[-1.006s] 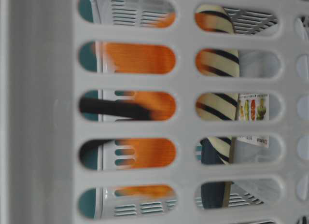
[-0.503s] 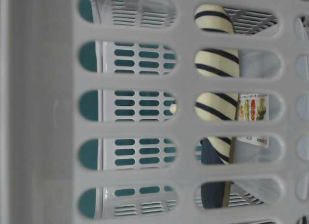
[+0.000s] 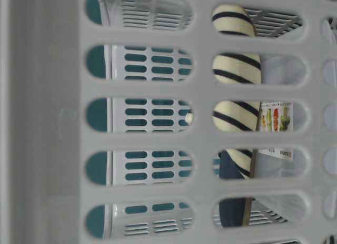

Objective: Pick up the orange cloth from the shopping basket with the left arm.

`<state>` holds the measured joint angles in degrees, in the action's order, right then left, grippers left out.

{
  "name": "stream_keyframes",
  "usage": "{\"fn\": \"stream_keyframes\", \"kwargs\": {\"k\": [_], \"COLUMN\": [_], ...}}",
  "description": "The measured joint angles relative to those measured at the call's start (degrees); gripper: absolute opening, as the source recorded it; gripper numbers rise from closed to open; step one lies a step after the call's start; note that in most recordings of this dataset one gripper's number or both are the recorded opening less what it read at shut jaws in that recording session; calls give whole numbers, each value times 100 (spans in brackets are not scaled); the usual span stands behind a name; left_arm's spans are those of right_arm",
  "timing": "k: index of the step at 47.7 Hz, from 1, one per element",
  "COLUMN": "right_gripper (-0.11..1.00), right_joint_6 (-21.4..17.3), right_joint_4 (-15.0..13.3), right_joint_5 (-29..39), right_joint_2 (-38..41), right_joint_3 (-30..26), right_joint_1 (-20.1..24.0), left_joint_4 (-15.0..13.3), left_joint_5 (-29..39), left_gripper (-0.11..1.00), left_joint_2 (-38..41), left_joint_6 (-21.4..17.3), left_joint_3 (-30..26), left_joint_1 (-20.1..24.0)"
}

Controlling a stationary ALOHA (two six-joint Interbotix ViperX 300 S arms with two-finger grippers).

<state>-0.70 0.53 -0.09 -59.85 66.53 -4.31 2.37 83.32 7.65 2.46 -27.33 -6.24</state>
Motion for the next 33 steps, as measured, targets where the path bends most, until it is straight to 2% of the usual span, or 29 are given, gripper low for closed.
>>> {"fn": "stream_keyframes", "kwargs": {"k": [33], "right_gripper": [75], "right_joint_6": [0], "right_joint_4": [9], "right_joint_5": [0], "right_joint_2": [-79], "right_joint_3": [-9], "right_joint_1": [0], "left_joint_4": [0], "left_joint_5": [35], "left_gripper": [12], "left_joint_2": [0], "left_joint_6": [9], "left_joint_3": [9], "left_joint_1": [18]}}
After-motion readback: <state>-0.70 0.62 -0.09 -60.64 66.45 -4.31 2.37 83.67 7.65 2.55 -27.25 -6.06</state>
